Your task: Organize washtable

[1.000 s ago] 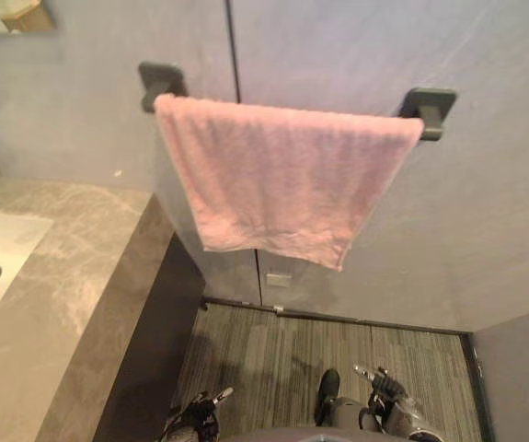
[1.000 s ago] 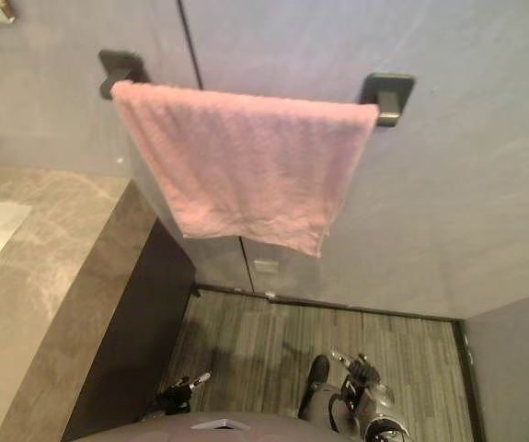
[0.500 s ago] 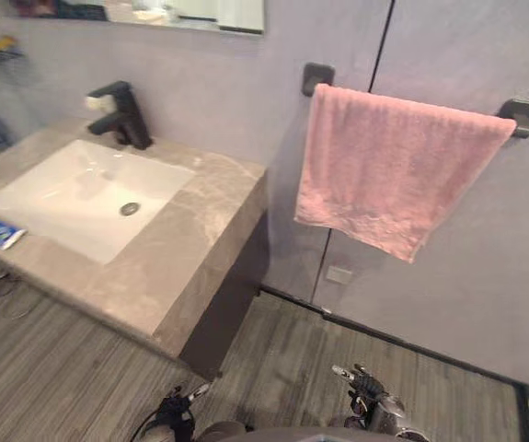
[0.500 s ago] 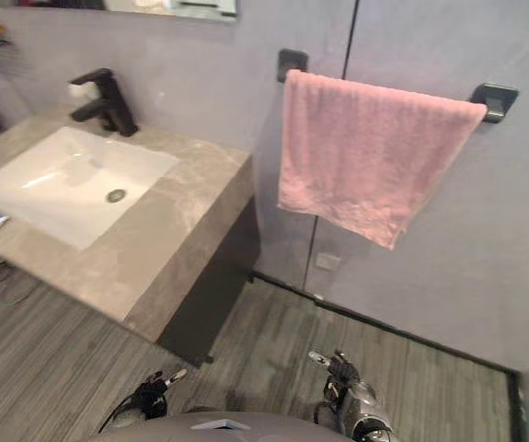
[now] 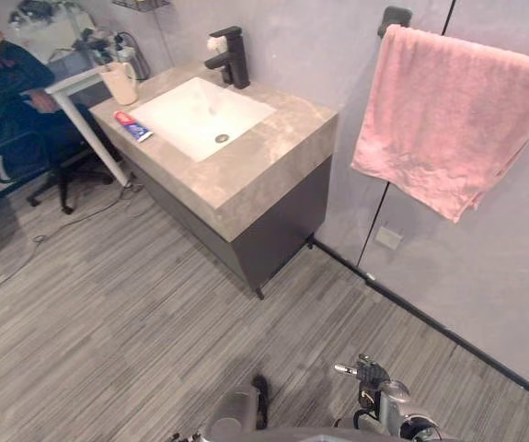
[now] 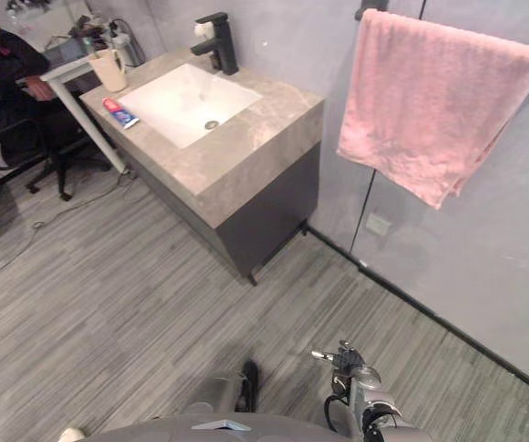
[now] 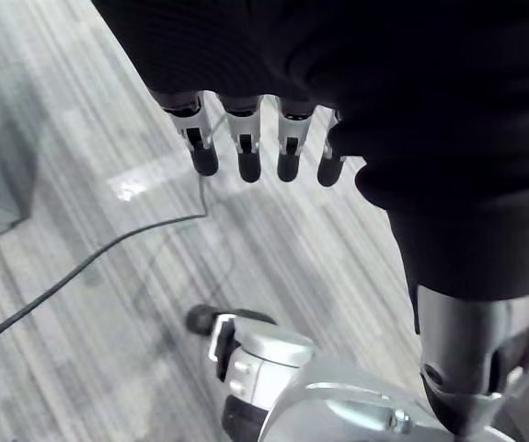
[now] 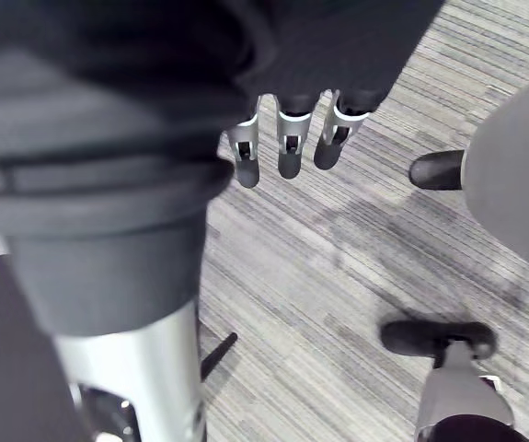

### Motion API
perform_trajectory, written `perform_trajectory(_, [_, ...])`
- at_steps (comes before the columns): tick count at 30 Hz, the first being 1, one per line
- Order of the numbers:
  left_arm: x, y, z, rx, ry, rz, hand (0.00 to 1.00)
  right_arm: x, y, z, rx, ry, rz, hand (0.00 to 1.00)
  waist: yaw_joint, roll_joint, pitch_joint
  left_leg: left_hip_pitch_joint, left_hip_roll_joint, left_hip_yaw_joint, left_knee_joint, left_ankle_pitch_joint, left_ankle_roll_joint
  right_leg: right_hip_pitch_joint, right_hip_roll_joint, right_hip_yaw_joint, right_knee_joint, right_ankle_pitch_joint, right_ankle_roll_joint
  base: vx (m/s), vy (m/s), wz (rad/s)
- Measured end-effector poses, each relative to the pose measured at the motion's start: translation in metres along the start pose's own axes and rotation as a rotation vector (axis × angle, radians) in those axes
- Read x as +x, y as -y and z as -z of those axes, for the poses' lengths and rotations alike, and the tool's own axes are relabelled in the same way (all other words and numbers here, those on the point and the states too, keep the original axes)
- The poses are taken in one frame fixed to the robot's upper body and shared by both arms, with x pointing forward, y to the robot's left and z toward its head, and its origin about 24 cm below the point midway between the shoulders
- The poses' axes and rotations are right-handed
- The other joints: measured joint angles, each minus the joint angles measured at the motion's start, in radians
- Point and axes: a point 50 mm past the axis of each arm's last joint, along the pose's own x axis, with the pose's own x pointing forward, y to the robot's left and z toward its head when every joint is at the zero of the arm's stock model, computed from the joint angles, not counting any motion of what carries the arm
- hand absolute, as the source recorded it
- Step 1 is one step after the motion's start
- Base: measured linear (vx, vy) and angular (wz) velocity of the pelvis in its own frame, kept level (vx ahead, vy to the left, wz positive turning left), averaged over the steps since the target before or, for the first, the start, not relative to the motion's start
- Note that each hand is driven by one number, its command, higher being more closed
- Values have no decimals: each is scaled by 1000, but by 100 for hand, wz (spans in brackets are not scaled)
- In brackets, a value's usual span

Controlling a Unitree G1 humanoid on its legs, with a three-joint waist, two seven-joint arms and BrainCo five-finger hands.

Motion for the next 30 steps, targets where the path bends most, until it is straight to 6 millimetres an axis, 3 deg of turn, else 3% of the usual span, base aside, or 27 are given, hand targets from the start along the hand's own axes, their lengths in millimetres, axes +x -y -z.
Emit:
perform_trajectory(2, [0, -7, 4, -19, -28, -27, 0, -3, 9, 14, 67, -32, 36, 0, -9, 13, -10, 95, 99, 33, 97, -74, -23, 1, -4, -82, -11, 46, 39, 203, 92, 91])
perform_trajectory(3, [0, -9, 5, -21, -32, -34, 0, -4, 13, 17, 88, -37, 50, 0, -16, 18, -17, 116, 116, 33, 71, -89, -37, -8, -10, -103, 2, 49, 44, 133, 183, 117])
perform_trajectory(5, [1, -8, 0, 21, -23, -23, 0, -5, 19, 17, 140, -36, 74, 0, -29, 4, -35, 131, 59, 20, -94, -101, -45, -33, -19, -115, -6, 56, 60, -36, 230, 119])
perform_trajectory(6, [2, -8, -5, 60, -11, -18, 0, -5, 18, 19, 142, -44, 70, 0, -42, -4, -53, 151, 29, -30, -218, -100, -47, -44, -2, -94, -30, 59, 57, -44, 224, 145])
perform_trajectory(7, [4, -3, -14, 95, 12, 1, 0, -6, 22, 20, 167, -45, 84, 0, -55, -4, -61, 174, 11, -62, -325, -100, -47, -45, -15, -114, -35, 76, 74, -68, 286, 153])
perform_trajectory(10, [7, 1, -28, 178, 47, 41, 0, -5, 17, 21, 204, -48, 82, 0, -54, -23, -67, 211, -45, -96, -429, -38, -14, -37, -66, -143, -33, 97, 81, -67, 210, 55])
perform_trajectory(13, [6, 2, -24, 205, 41, 47, 0, -4, 9, 23, 176, -68, 56, 0, -53, -27, -65, 238, -74, -77, -444, -25, 5, -16, -86, -107, -53, 122, 115, -126, 121, -20])
perform_trajectory(22, [4, -11, -9, 137, -4, 5, 0, -6, 0, 33, 101, -108, 24, 0, -44, -59, -67, 254, -74, -88, -527, 28, 1, -1, -61, -75, -126, 140, 100, -95, 11, 1])
perform_trajectory(27, [4, -22, -9, -117, -3, -60, 0, -12, 4, 57, 171, -179, 55, 0, -2, -99, -89, 217, -92, -195, -490, 25, 7, 44, -76, -172, -155, 135, 117, 58, -27, 60])
perform_trajectory(30, [5, -22, -16, -147, 22, -68, 0, -12, 3, 55, 215, -169, 66, 0, 3, -100, -88, 136, -123, -265, -361, -28, 22, 72, -95, -252, -144, 138, 142, 115, 10, 90])
